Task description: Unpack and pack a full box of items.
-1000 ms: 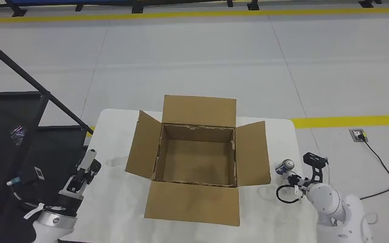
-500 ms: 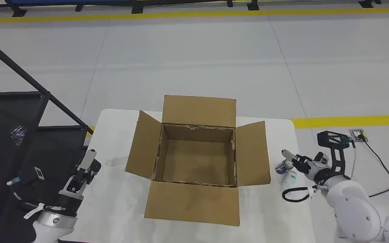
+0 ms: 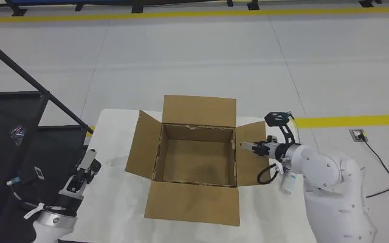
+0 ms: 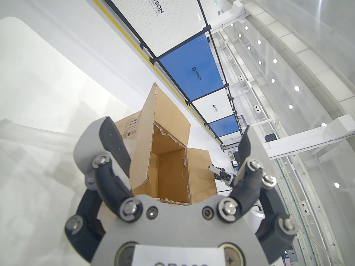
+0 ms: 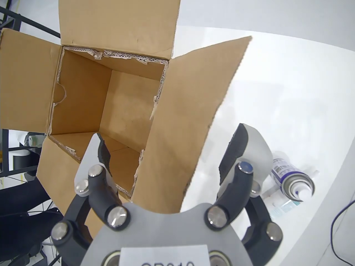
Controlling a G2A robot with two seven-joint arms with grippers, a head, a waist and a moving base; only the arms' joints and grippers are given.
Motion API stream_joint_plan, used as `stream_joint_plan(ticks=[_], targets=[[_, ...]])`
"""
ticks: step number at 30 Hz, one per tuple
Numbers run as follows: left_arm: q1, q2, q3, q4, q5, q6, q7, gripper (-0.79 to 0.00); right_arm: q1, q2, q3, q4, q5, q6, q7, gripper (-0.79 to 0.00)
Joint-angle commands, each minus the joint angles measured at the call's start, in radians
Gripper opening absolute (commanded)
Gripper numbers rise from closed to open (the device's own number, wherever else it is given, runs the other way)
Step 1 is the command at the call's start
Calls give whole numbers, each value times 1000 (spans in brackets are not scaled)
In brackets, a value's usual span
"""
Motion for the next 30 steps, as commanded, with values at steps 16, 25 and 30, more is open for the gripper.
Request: stream_joint_plan(ticks=[16, 25, 30], targets=[[0, 0, 0, 0, 0, 0, 0, 0, 33, 11, -134, 8, -4, 38, -18, 0], [0, 0, 0, 0, 0, 0, 0, 0, -133, 35, -72, -274, -173, 145, 0, 0], [0, 0, 0, 0, 0, 0, 0, 0, -253, 46, -32, -437, -295, 195, 47, 0]])
